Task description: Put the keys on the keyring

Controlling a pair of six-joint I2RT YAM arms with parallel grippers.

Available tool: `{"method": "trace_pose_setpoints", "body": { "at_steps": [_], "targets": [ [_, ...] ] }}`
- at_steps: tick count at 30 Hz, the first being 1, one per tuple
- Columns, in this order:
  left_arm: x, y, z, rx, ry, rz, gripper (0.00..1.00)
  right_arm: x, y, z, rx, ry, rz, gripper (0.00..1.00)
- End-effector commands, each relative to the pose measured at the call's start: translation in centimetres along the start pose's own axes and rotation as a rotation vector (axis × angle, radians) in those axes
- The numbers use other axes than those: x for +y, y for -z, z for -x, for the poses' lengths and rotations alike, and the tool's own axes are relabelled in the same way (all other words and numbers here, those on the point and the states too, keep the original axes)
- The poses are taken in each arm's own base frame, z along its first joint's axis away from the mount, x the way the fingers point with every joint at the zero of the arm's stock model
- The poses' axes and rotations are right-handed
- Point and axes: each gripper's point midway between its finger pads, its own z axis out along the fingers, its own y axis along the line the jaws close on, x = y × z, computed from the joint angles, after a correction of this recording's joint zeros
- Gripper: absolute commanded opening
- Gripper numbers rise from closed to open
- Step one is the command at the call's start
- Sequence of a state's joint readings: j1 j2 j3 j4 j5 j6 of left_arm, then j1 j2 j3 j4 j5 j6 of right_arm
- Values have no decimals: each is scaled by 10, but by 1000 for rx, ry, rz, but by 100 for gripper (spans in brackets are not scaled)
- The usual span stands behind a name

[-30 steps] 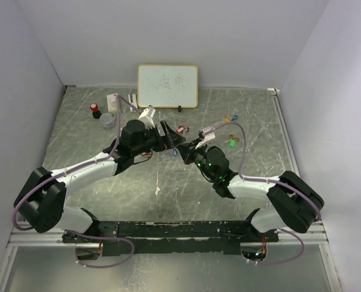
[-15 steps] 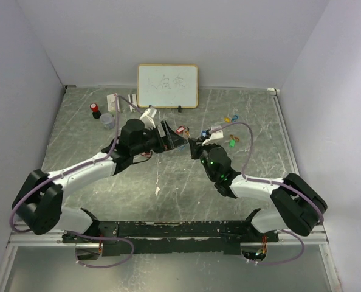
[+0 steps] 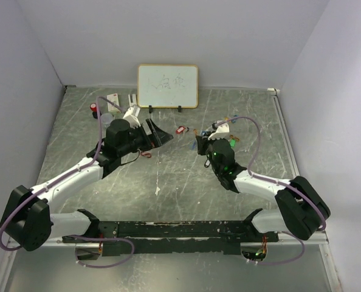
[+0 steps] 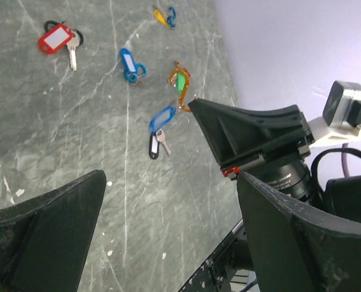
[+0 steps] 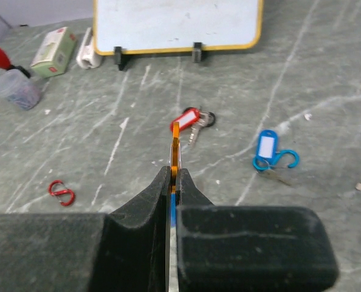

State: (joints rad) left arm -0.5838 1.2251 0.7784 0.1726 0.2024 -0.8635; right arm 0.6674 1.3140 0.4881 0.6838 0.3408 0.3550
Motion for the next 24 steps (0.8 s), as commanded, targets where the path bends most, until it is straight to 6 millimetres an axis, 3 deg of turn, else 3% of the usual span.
{"method": "trace_pose_setpoints", "body": {
  "at_steps": [1, 15, 24],
  "targets": [
    [10, 5, -3, 4, -24, 27, 100, -10, -3, -6, 37, -23, -35, 0],
    [51, 12, -24, 19, -44, 131, 100, 16, -11, -55, 159, -72, 112, 0],
    [66, 22, -34, 20, -57, 171, 100, 25, -18, -73, 202, -90, 150, 0]
  ]
}}
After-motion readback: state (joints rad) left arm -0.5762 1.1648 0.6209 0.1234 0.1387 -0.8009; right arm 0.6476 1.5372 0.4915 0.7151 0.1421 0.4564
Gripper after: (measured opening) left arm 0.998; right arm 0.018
